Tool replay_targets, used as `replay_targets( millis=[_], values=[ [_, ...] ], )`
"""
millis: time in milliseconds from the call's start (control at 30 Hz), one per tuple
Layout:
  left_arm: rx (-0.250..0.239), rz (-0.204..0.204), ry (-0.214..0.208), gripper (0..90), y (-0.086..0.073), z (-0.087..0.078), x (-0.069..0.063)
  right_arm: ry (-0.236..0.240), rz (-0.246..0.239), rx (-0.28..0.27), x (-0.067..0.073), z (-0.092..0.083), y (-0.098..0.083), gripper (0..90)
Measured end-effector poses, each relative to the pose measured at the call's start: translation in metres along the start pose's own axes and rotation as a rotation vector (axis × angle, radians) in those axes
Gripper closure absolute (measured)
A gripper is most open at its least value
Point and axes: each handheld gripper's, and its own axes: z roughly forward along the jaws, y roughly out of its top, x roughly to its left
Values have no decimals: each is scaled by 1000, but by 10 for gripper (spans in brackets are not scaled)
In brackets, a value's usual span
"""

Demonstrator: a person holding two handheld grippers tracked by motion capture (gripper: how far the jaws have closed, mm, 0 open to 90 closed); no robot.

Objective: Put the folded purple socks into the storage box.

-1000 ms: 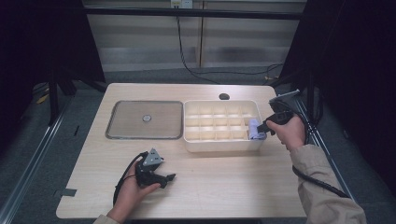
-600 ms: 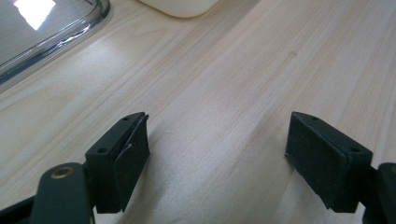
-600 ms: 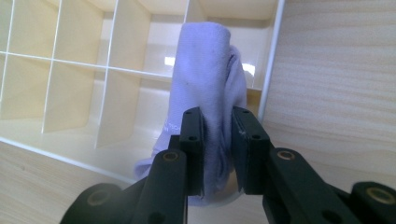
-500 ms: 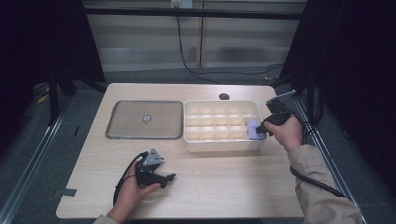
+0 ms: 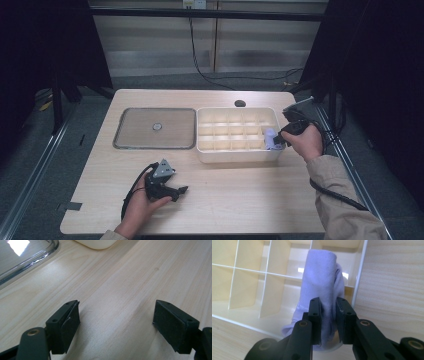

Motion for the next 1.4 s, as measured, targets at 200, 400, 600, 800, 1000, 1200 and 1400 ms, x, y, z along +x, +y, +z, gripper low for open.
replay_targets(
  millis=[200, 400, 600, 800, 1000, 1200, 1400],
  values=[
    [0, 0, 0, 209, 0, 0, 0, -14, -11, 4, 1, 0, 0, 756],
    [0, -1, -1, 209, 0, 0, 0, -19, -13, 8, 2, 1, 1, 755],
    [-1, -6, -3, 209, 0, 0, 0, -32, -18, 24, 4, 1, 4, 755],
    [-1, -5, -1, 209, 0, 0, 0, -44, -23, 35, 6, 2, 5, 754],
    [-1, -5, -3, 209, 0, 0, 0, -59, -30, 42, 8, 2, 6, 753],
    [0, -4, 1, 209, 0, 0, 0, -65, -33, 46, 8, 2, 7, 752],
    [-1, -7, -2, 209, 0, 0, 0, -65, -32, 52, 9, 2, 8, 752]
  ],
)
